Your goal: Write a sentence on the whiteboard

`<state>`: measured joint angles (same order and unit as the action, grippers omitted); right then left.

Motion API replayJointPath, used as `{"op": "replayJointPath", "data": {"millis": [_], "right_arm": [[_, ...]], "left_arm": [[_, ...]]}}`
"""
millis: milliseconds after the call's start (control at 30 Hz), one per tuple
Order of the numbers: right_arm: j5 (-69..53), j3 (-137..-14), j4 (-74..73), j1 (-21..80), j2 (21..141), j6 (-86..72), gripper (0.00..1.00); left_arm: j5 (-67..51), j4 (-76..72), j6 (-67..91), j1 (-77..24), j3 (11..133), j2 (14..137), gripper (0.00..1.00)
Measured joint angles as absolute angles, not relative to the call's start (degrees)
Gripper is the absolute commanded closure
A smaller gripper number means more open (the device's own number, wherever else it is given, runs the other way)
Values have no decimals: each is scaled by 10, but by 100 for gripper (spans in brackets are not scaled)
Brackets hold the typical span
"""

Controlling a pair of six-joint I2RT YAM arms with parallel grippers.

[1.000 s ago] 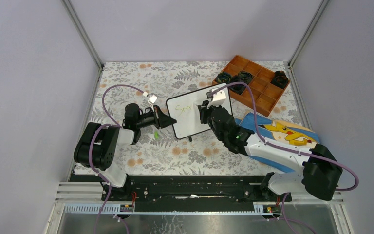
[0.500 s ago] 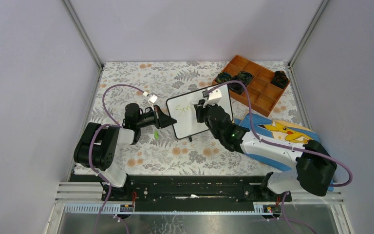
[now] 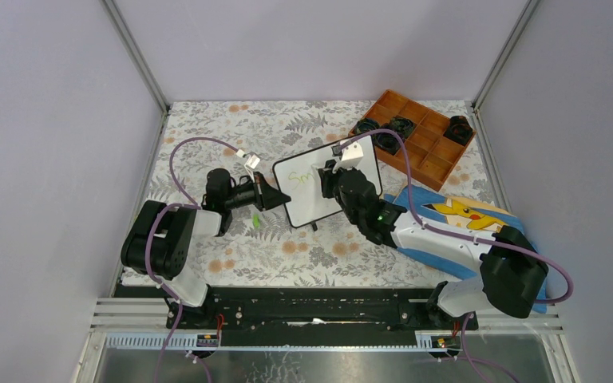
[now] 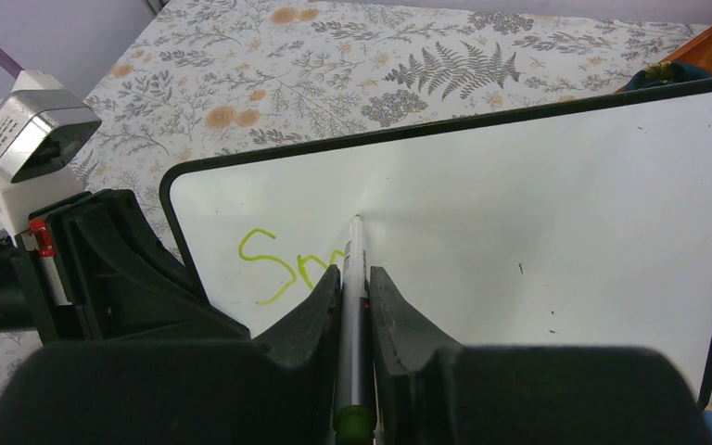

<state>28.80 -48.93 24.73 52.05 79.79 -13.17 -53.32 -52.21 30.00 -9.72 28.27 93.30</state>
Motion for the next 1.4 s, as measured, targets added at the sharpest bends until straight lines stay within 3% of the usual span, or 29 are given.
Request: {"op": "replayJointPath", "data": {"millis": [1400], "right_arm": [[264, -453, 247, 517, 774, -153, 100]], "left_arm": [[-534, -515, 293, -98, 283, 931, 100]]}}
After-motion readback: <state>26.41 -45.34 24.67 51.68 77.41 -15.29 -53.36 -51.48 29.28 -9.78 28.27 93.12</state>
